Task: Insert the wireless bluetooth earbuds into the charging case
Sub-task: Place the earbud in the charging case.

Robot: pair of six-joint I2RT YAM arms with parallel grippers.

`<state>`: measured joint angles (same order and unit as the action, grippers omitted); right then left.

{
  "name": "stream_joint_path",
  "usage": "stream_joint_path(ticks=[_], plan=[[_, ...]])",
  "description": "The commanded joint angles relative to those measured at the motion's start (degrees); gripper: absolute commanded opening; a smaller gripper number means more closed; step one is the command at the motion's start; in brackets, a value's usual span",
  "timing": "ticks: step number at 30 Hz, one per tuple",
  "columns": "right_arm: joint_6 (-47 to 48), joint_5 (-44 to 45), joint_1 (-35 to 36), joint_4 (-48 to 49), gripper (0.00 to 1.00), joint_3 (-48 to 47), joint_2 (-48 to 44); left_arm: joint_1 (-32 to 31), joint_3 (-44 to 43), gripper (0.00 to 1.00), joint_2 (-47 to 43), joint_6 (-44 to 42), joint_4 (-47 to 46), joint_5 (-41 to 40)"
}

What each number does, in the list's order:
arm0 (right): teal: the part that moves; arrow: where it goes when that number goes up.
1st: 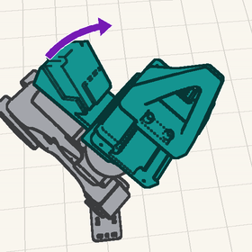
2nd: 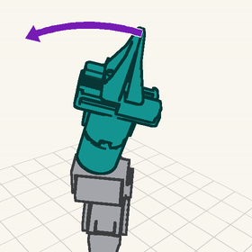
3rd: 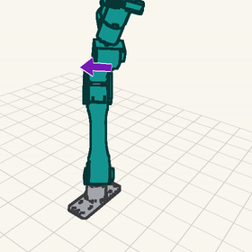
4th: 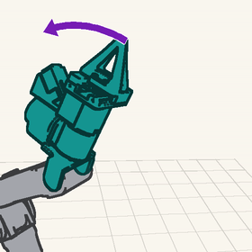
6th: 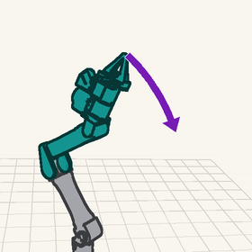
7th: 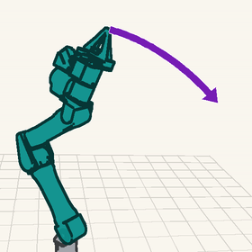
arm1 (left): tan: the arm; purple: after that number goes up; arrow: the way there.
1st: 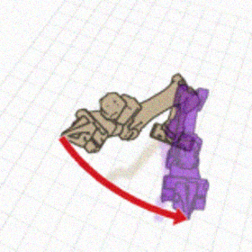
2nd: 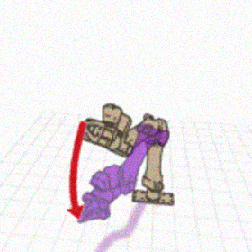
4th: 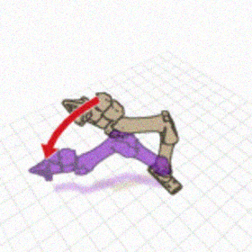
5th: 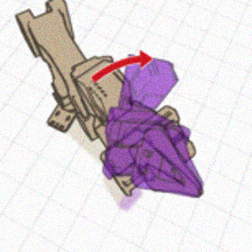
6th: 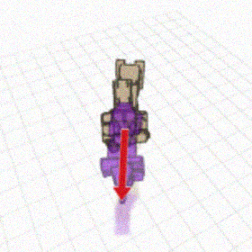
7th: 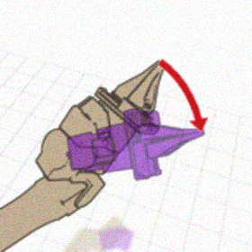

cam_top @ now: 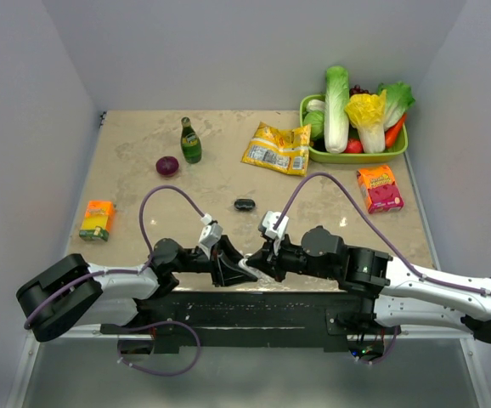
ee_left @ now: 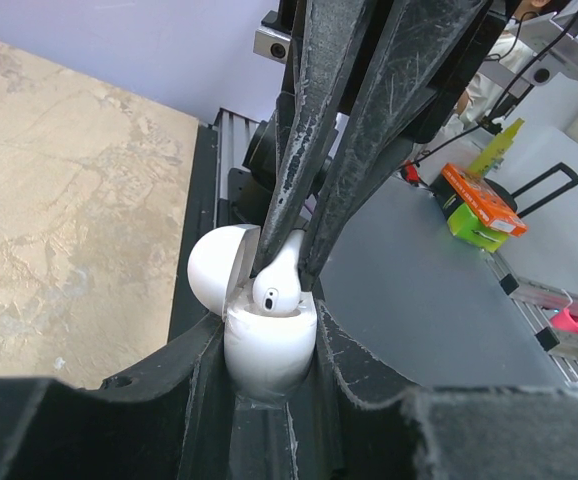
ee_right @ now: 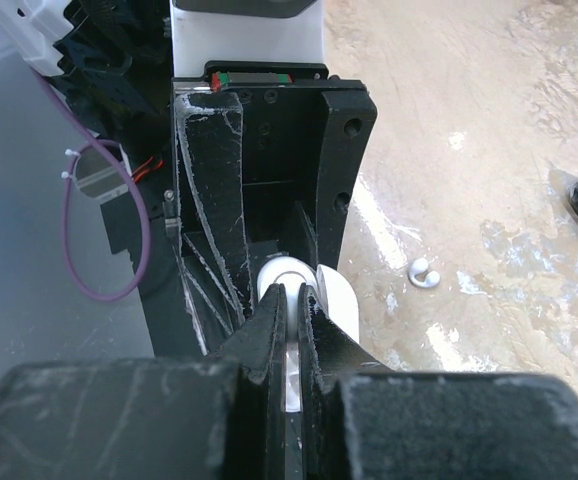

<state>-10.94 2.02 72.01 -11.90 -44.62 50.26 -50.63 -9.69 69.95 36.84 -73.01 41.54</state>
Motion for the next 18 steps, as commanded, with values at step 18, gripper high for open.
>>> stream_joint_path(ticks=[18], plan=[[-1.8, 0.7, 1.47, 5.13, 0.11, 2.79, -1.13, 0.27, -0.24, 0.0, 0.98, 0.07, -29.12, -2.6]])
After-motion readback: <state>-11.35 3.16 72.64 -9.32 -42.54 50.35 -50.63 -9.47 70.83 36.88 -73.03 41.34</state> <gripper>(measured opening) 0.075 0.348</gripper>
